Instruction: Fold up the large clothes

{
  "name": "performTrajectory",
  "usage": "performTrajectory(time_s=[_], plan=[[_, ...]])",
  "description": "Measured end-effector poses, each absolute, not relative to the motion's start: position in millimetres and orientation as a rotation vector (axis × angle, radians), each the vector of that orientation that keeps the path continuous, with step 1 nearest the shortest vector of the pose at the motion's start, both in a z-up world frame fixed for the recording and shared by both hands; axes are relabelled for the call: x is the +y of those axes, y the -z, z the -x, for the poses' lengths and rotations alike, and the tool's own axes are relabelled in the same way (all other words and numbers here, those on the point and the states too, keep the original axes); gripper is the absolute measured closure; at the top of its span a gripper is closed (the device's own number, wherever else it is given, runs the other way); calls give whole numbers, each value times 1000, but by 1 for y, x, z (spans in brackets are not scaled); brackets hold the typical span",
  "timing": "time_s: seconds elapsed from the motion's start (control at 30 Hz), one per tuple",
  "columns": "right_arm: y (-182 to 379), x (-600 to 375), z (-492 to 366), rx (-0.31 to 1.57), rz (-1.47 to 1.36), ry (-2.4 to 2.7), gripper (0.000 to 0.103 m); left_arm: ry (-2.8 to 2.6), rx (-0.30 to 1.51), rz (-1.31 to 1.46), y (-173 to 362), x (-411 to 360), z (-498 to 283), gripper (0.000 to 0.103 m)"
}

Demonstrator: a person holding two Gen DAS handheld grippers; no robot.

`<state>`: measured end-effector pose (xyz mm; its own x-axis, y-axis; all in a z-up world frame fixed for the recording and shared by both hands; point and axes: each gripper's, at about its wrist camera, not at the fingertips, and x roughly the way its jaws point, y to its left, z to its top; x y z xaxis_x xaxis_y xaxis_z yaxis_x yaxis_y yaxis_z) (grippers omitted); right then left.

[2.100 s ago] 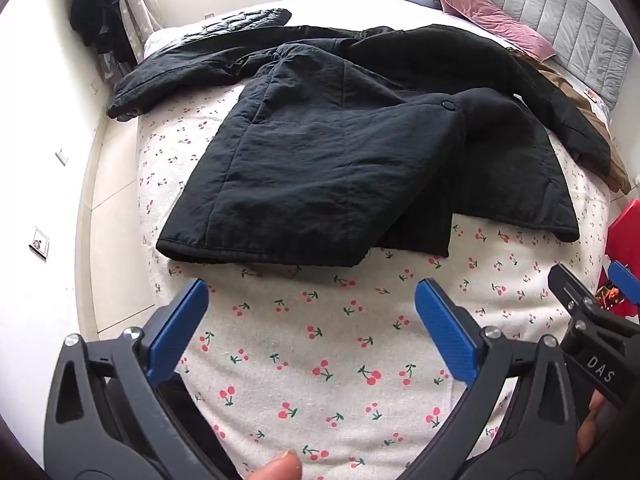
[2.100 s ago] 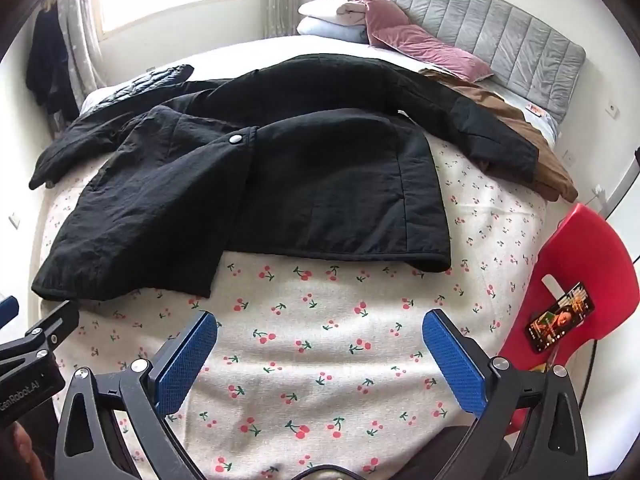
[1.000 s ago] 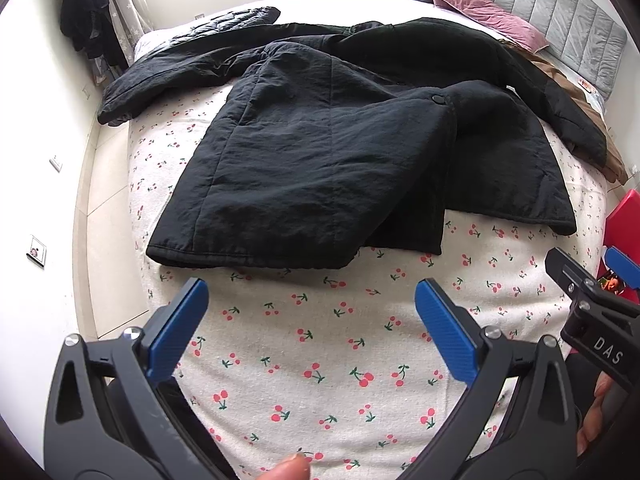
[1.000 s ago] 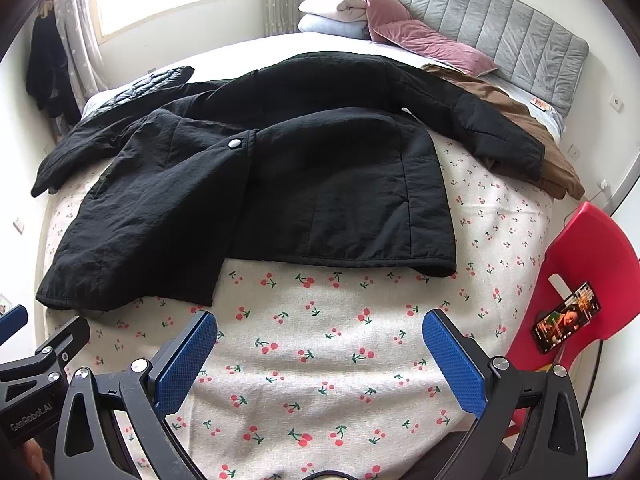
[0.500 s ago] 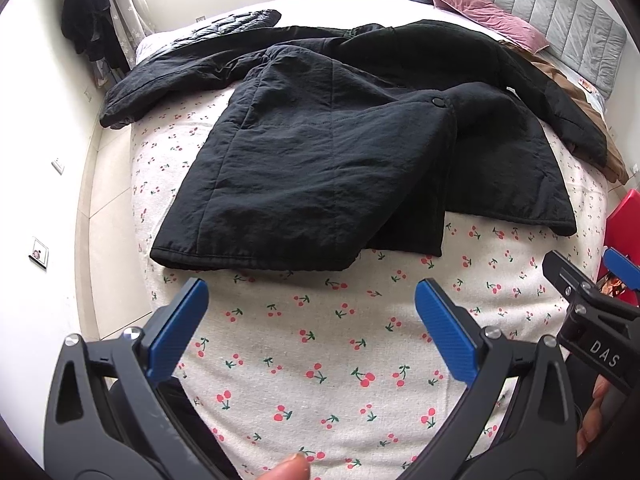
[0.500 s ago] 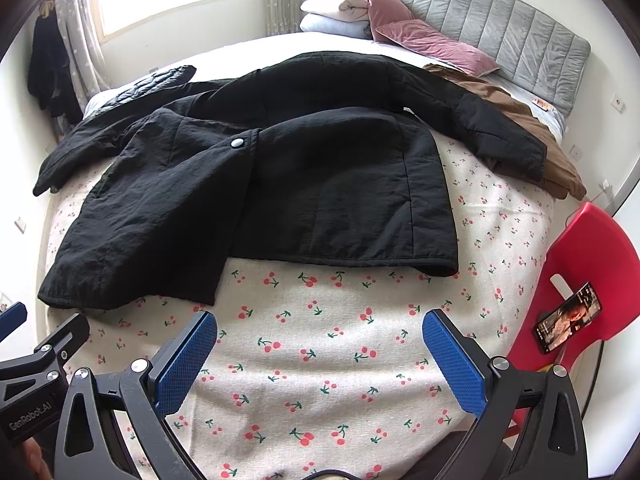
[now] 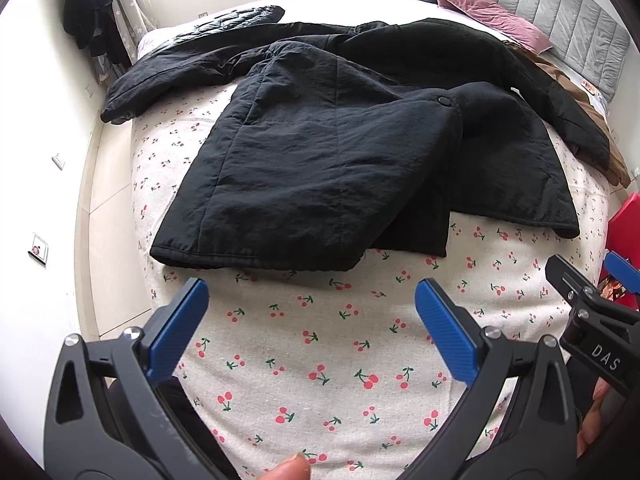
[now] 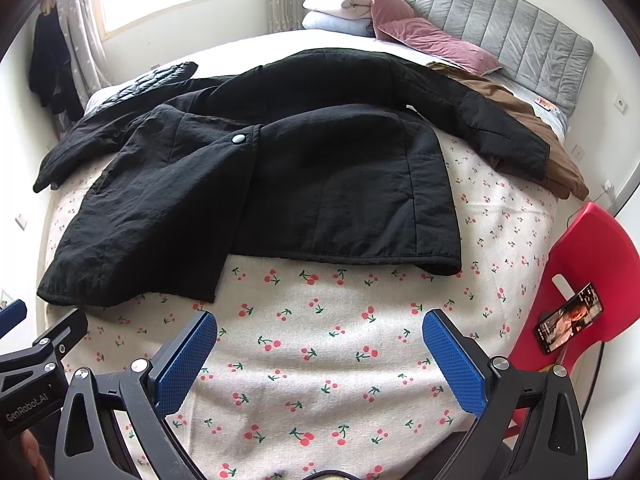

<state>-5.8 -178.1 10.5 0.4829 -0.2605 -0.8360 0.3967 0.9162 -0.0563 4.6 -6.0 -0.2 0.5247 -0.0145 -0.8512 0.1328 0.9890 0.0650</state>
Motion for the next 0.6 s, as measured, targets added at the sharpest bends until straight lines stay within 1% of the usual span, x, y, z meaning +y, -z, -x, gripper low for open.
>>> performTrajectory(time_s=[0.6], plan=[[-9, -184, -2, 992, -130, 405, 0, 76, 1014, -128, 0, -1, -9, 0]])
